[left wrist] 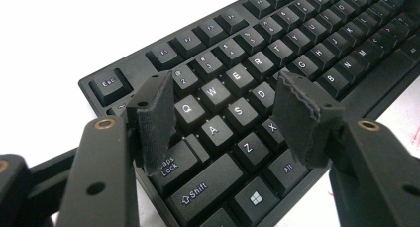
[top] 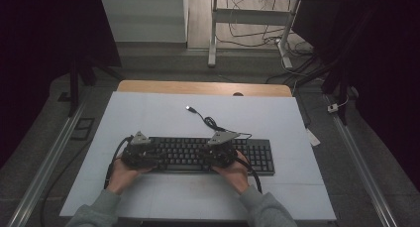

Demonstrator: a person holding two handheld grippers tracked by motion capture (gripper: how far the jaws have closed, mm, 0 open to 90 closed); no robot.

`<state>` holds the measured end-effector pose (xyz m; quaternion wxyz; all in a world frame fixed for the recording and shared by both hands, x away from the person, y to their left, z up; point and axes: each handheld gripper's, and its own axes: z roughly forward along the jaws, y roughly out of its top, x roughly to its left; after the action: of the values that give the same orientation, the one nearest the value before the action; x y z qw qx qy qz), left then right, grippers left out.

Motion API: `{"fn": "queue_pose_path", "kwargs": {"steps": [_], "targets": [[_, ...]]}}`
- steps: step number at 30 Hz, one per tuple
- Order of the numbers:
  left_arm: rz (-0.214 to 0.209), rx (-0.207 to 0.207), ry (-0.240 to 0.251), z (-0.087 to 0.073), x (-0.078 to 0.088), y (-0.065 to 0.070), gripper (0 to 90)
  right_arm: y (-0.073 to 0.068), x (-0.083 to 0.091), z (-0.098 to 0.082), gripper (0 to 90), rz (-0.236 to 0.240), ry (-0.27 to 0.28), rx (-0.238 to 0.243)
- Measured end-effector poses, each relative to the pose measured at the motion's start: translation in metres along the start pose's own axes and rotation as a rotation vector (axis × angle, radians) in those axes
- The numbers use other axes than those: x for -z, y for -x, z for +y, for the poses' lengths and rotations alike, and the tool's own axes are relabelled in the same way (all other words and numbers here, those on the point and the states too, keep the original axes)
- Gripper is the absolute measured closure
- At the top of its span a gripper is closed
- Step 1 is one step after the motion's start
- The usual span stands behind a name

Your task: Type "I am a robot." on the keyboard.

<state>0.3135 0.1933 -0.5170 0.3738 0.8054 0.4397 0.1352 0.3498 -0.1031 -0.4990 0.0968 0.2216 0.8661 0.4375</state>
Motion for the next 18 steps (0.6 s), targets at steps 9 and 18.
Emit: {"fn": "queue_pose_path", "kwargs": {"steps": [9, 18], "targets": [[-0.001, -0.009, -0.009, -0.0004, -0.0015, 0.0003, 41.1, 0.0005, 0.0005, -0.0004, 76.2, 0.001, -0.009, -0.009], [0.0, -0.025, -0.018, -0.0006, -0.0028, 0.0011, 41.0, 0.0014, 0.0007, -0.0014, 76.5, 0.002, -0.016, -0.015]]}}
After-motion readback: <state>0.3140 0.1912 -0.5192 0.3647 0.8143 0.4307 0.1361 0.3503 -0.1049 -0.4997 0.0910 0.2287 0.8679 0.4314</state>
